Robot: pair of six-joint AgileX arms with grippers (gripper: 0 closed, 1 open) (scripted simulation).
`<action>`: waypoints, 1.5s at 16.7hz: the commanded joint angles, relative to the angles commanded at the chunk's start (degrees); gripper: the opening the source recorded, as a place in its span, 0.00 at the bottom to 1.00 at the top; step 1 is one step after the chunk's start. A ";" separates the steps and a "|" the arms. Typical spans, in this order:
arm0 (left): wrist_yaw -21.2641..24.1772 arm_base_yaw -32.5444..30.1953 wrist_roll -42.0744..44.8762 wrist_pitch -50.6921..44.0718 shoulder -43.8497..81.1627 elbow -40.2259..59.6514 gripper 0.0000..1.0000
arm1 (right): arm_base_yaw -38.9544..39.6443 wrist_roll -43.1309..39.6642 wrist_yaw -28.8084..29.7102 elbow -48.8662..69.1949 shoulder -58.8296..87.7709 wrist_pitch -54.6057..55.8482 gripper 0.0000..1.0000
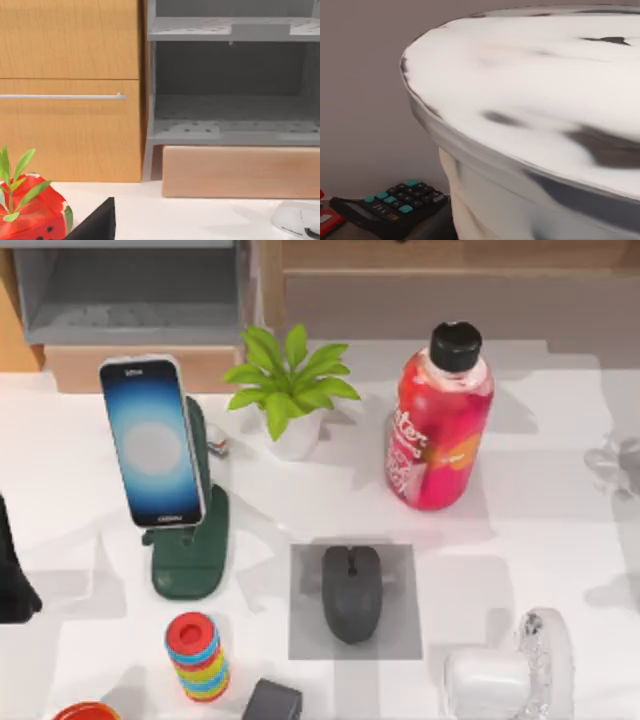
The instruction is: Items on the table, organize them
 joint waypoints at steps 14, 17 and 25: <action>0.00 0.00 0.00 0.00 0.00 0.00 1.00 | -8.92 -2.56 -12.13 18.32 7.25 -21.47 0.00; 0.00 0.00 0.00 0.00 0.00 0.00 1.00 | -8.62 -2.43 -12.05 18.10 6.99 -21.38 0.00; 0.00 0.00 0.00 0.00 0.00 0.00 1.00 | -8.92 -2.56 -12.13 18.32 7.25 -21.47 0.08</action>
